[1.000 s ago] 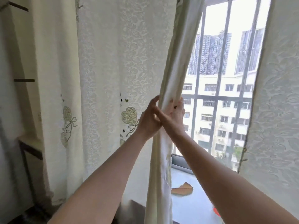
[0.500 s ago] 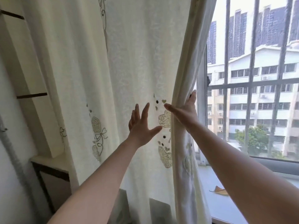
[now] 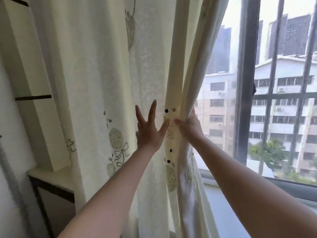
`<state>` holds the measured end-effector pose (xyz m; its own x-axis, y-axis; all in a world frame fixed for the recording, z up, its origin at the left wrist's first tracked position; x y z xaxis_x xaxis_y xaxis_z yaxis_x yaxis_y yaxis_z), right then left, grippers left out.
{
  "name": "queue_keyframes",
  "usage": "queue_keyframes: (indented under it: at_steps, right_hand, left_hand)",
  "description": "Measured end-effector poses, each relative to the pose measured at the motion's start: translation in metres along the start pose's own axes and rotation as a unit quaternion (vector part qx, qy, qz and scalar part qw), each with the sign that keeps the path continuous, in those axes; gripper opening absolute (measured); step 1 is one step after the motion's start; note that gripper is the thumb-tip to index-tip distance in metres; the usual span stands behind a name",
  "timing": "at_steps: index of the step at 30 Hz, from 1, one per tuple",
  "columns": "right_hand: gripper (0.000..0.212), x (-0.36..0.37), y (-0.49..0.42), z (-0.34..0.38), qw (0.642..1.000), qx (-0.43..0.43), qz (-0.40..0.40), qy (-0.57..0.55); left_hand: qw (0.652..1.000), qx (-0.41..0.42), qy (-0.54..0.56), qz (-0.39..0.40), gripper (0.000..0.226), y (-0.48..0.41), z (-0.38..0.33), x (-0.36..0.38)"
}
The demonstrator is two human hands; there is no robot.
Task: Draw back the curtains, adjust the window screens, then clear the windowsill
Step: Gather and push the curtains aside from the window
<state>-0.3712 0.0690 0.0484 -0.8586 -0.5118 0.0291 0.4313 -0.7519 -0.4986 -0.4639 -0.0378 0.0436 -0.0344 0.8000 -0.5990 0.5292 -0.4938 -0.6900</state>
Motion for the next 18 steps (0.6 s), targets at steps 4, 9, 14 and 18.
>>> queue_keyframes:
  at_steps: [4,9,14,18]
  right_hand:
    - [0.033,0.042,0.002,-0.001,0.997,-0.021,0.034,0.060]
    - [0.020,0.098,0.011,-0.002,0.983,-0.086,0.055,0.152]
    - [0.060,0.141,0.010,-0.021,0.981,-0.060,0.071,0.170]
    - [0.097,0.160,0.020,-0.038,0.981,-0.002,0.061,0.185]
  left_hand:
    - [0.996,0.051,0.068,0.016,0.084,-0.016,0.007,-0.009]
    - [0.992,0.069,0.105,-0.032,0.078,-0.028,0.025,-0.030]
    - [0.988,0.074,0.123,-0.054,0.070,-0.040,0.069,-0.051]
    - [0.985,0.049,0.165,-0.017,0.071,-0.055,0.106,-0.059]
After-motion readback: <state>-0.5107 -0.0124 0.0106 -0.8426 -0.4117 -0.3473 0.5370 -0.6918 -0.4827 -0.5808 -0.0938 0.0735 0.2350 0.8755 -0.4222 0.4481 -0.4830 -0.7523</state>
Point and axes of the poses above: each hand's wrist, its own y-axis away from the middle knuckle, its own x-axis out of the palm, z = x × y, the point moved 5 cm from there along -y, towards the middle knuckle, and after that the axes turned 15 degrees about -y, right-handed, at the moved point
